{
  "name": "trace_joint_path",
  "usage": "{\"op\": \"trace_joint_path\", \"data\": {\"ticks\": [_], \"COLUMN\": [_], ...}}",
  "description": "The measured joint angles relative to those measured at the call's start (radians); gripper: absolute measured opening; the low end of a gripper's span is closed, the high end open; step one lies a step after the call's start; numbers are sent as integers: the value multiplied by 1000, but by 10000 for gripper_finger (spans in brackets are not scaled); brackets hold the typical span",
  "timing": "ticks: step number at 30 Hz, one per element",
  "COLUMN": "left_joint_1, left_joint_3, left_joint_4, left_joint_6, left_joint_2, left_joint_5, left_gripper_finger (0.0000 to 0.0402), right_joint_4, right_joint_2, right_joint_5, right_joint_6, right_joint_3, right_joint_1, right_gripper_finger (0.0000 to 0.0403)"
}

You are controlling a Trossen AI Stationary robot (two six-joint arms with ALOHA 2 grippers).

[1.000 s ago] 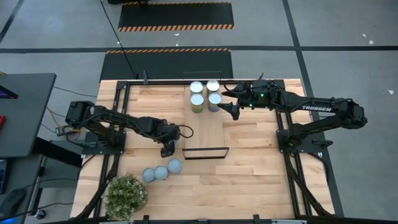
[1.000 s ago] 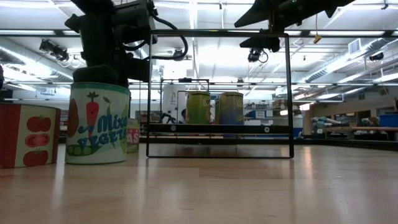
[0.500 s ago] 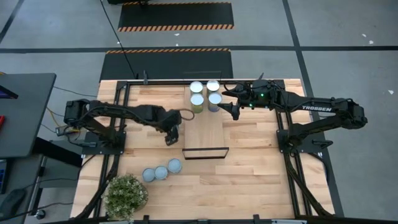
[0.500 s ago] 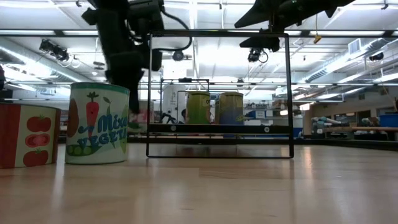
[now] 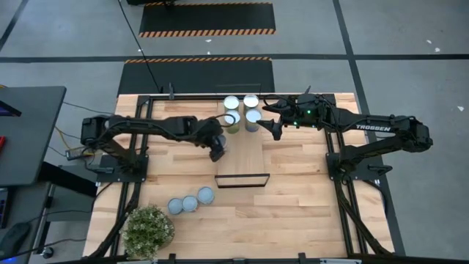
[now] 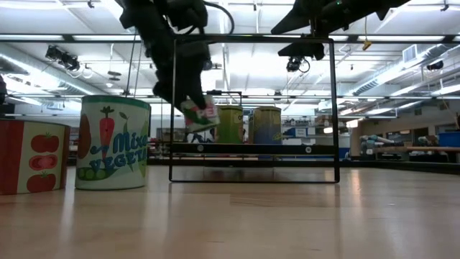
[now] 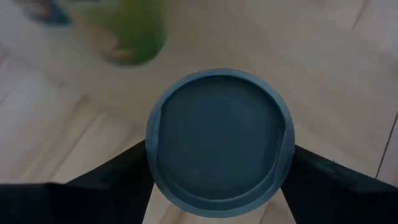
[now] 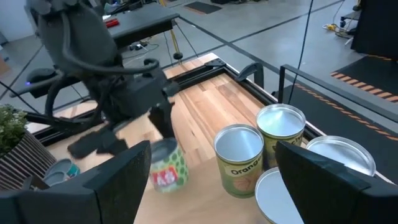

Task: Pick and place cans onto a shelf
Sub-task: Put the canned green peas on the shelf

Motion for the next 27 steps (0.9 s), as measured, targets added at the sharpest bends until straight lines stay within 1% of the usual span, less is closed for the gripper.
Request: {"op": "trace_joint_path", "data": {"ticks": [3,7,13,22,24,27], "left_joint_1": [-6,-6,-6,-6,-6,-3], "left_joint_3": [0,0,0,-1,-1,-1], "left_joint_4": [70,115,143,175,172,172], "left_joint_6": [-5,-3,7,21,21,5], "left_joint_2": [29,55,84,89,89,89], "left_joint_5": [12,45,52,52,52,52], "left_gripper_finger": [300,300,315,321,337,378], "right_joint_4": [1,1,3,8,7,7], "right_joint_2": [0,0,0,0,0,0], "right_joint_5": [2,2,2,2,2,2], "right_joint_6": [0,0,0,1,1,1], "right_joint_3": [0,0,0,0,0,0], "right_joint_1": [0,0,0,0,0,0], "right_gripper_finger": [350,350,350,350,350,350]}}
